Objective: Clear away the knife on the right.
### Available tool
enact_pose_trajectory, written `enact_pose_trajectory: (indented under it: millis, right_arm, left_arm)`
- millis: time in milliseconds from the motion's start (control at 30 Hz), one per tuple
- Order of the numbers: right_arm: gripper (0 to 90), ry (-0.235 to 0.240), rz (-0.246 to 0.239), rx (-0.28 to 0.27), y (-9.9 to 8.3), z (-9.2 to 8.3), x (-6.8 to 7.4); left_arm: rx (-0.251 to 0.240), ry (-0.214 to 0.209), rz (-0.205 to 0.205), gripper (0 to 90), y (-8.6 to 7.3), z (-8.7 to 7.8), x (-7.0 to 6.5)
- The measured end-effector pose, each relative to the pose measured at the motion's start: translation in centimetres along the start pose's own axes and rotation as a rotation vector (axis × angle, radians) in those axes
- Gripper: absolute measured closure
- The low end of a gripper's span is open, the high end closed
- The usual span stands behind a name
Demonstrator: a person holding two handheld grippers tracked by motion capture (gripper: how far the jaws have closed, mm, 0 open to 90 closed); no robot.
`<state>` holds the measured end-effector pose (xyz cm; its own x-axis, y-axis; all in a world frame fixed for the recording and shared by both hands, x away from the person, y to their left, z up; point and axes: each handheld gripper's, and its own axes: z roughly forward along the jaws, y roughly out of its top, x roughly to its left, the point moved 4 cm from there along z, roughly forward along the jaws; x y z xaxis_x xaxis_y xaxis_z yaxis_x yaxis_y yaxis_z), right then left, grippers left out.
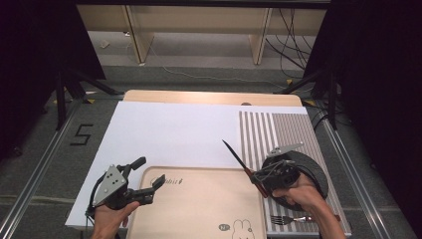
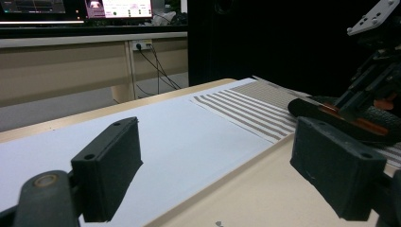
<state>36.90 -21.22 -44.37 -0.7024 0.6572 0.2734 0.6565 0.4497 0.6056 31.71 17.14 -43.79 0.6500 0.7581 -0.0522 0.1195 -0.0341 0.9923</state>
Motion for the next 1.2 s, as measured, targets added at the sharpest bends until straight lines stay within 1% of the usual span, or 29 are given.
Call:
enact_pose_trajectory:
  millis: [33, 67, 100, 167, 267, 300, 333, 367, 400, 433, 467, 500, 567, 600, 633, 667, 700, 733, 767, 800, 933, 1033, 1067, 1133, 1167, 1200]
  right_arm:
    - [76.8, 0.006, -0.009, -0.015, 0.0, 0.1, 0.3]
    - [76.8, 0.0, -0.008, -0.017, -0.1, 0.1, 0.4]
    - [76.8, 0.016, -0.002, -0.002, -0.1, 0.0, 0.7]
    - [76.8, 0.015, -0.005, -0.003, -0.4, 0.0, 1.1]
    - [76.8, 0.045, -0.006, 0.006, -0.8, 0.5, 1.5]
    - [76.8, 0.032, -0.01, 0.014, -1.0, 0.6, 1.6]
    - [76.8, 0.034, -0.008, 0.013, -1.0, 0.6, 1.7]
    - [76.8, 0.051, -0.003, 0.014, -1.0, 0.5, 1.8]
    - [76.8, 0.054, -0.004, 0.013, -1.1, 0.5, 2.0]
    - [76.8, 0.038, -0.012, 0.006, -1.2, 0.7, 2.2]
    - [76.8, 0.035, -0.01, 0.004, -1.3, 0.8, 2.3]
    - [76.8, 0.039, -0.016, 0.024, -1.5, 0.8, 2.4]
    - [76.8, 0.044, -0.014, 0.029, -1.6, 0.9, 2.8]
    - [76.8, 0.044, -0.014, 0.017, -1.7, 1.1, 2.9]
    - [76.8, 0.047, -0.017, 0.03, -1.8, 1.1, 3.1]
    - [76.8, 0.059, -0.019, 0.036, -1.9, 1.2, 3.3]
    - [76.8, 0.061, -0.026, 0.047, -2.1, 1.4, 3.5]
    - [76.8, 0.058, -0.033, 0.033, -2.1, 1.6, 3.7]
    - [76.8, 0.065, -0.038, 0.047, -2.2, 1.6, 3.8]
    - [76.8, 0.066, -0.044, 0.045, -2.2, 1.6, 3.9]
    - [76.8, 0.076, -0.042, 0.045, -2.4, 1.5, 4.6]
    - [76.8, 0.081, -0.04, 0.043, -2.6, 1.6, 4.8]
    - [76.8, 0.087, -0.045, 0.051, -2.7, 1.6, 4.9]
    - [76.8, 0.079, -0.044, 0.05, -3.0, 1.6, 5.2]
    - [76.8, 0.09, -0.049, 0.054, -3.2, 1.7, 5.3]
    - [76.8, 0.089, -0.05, 0.058, -3.3, 1.7, 5.4]
  left_arm:
    - [-0.001, 0.0, 0.001, 16.0, 0.0, 0.0, 0.0]
    - [0.0, 0.001, 0.0, 15.9, 0.0, 0.0, 0.0]
    - [0.0, 0.002, -0.001, 16.0, 0.0, 0.0, 0.0]
    - [0.0, 0.001, 0.0, 15.9, 0.0, 0.0, 0.0]
    - [-0.001, -0.002, -0.003, 16.0, 0.0, 0.0, -0.1]
    - [0.001, -0.002, 0.0, 16.0, 0.0, 0.0, -0.1]
    - [0.001, -0.002, 0.001, 16.0, 0.0, 0.0, -0.1]
    - [0.001, -0.002, 0.001, 16.0, 0.0, 0.0, -0.1]
    - [-0.001, -0.002, -0.003, 16.0, 0.0, 0.0, -0.1]
    - [-0.001, -0.001, -0.003, 16.0, 0.0, 0.0, -0.1]
    - [-0.002, 0.0, -0.004, 15.9, 0.0, 0.0, -0.1]
    - [-0.003, 0.0, -0.005, 16.0, 0.0, 0.0, -0.1]
    - [-0.009, -0.001, 0.001, 16.0, 0.1, 0.0, -0.1]
    - [-0.017, -0.005, 0.0, 16.0, 0.1, 0.0, -0.1]
    - [-0.006, 0.001, 0.002, 16.0, 0.1, -0.1, -0.1]
    - [-0.013, -0.002, 0.002, 16.0, 0.1, 0.0, 0.0]
    - [-0.016, -0.004, 0.002, 16.0, 0.1, 0.0, 0.0]
    - [-0.015, -0.004, -0.001, 15.9, 0.1, 0.0, 0.0]
    - [-0.015, -0.003, -0.006, 16.0, 0.1, 0.0, -0.1]
    - [-0.015, -0.003, -0.001, 16.0, 0.1, 0.0, 0.0]
    - [-0.002, 0.004, -0.001, 16.0, 0.1, -0.1, 0.0]
    - [-0.004, 0.003, -0.001, 16.0, 0.1, -0.1, 0.0]
    - [-0.016, -0.004, -0.003, 16.0, 0.1, 0.0, 0.0]
    - [-0.005, 0.003, -0.002, 16.0, 0.1, -0.1, 0.0]
    - [-0.003, 0.003, 0.0, 16.0, 0.1, -0.1, 0.0]
    - [-0.004, 0.003, 0.001, 15.9, 0.1, -0.1, 0.0]
